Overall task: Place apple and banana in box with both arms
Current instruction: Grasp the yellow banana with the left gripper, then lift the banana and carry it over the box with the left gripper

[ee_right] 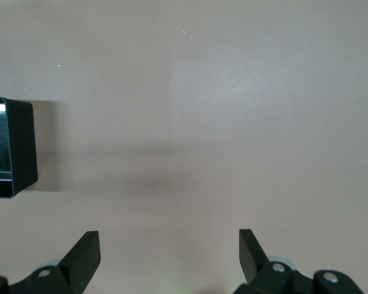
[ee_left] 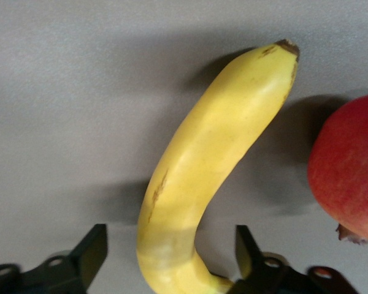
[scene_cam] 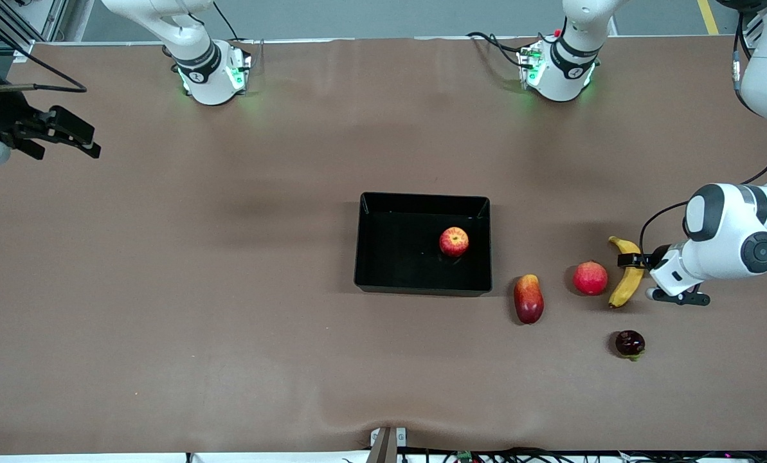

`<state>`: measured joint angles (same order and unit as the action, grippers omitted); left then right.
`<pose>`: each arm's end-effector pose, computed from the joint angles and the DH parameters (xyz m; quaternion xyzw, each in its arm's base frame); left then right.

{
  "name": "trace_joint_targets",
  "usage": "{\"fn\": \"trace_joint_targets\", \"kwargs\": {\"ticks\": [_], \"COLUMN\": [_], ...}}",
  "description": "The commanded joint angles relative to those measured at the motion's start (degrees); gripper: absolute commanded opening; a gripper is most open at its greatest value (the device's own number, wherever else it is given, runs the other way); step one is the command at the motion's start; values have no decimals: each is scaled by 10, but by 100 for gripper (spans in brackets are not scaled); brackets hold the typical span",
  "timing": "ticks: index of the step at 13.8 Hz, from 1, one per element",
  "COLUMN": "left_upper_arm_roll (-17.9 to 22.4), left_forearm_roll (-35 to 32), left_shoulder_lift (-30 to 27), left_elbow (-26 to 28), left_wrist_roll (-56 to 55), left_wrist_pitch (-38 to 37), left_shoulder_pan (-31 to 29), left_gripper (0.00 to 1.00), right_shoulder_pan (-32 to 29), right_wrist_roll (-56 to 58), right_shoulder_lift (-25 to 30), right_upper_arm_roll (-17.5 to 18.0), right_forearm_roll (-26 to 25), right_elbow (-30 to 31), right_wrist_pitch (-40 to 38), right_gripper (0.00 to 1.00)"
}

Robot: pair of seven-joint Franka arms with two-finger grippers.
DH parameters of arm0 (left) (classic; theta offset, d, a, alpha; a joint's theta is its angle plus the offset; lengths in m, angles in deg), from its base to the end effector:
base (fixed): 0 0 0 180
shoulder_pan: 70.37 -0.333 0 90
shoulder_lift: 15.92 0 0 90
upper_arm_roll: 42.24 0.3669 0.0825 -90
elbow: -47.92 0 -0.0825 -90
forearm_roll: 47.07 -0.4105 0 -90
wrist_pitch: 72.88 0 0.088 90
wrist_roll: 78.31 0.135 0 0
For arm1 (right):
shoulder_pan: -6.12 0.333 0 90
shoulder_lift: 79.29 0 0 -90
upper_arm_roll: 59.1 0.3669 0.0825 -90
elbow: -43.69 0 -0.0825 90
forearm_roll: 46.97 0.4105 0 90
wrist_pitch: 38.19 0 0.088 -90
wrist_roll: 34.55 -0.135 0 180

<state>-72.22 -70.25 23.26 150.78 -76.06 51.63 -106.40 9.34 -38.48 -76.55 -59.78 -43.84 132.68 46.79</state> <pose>0.6625 0.1161 0.1861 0.9935 -0.0657 -0.0915 0.0180 0.5532 0.0321 0.6759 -0.9995 0.0100 0.0126 0.0268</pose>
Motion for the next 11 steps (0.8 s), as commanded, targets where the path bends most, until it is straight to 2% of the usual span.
{"fn": "trace_joint_targets", "kwargs": {"ticks": [1,3,5,7,9,11], "left_upper_arm_roll": [-6,-5,-5,-6,-10,-38], "left_forearm_roll": [-9,-9,-9,-9,-6,11], "left_shoulder_lift": [6,6,3,-6,-31,-60], "left_elbow": [3,4,6,14,24,25], "left_wrist_roll": [10,10,10,16,71,114], "left_wrist_pitch": [15,14,10,2,-15,-60], "left_shoulder_pan": [-7,-7,-7,-8,-24,-41], "left_gripper": [55,38,13,8,8,0], "right_shoulder_pan": [8,9,10,11,11,9], "right_wrist_roll": [5,53,55,53,51,46], "right_shoulder_lift": [2,2,1,-1,-5,-6], "right_upper_arm_roll": [-9,-18,-30,-31,-30,-30], "right_forearm_roll": [0,0,0,0,0,1], "right_elbow": [-1,-11,-17,-26,-31,-29], "right_wrist_pitch": [-3,-12,-28,-34,-39,-39], "right_gripper": [100,100,100,100,100,100]}}
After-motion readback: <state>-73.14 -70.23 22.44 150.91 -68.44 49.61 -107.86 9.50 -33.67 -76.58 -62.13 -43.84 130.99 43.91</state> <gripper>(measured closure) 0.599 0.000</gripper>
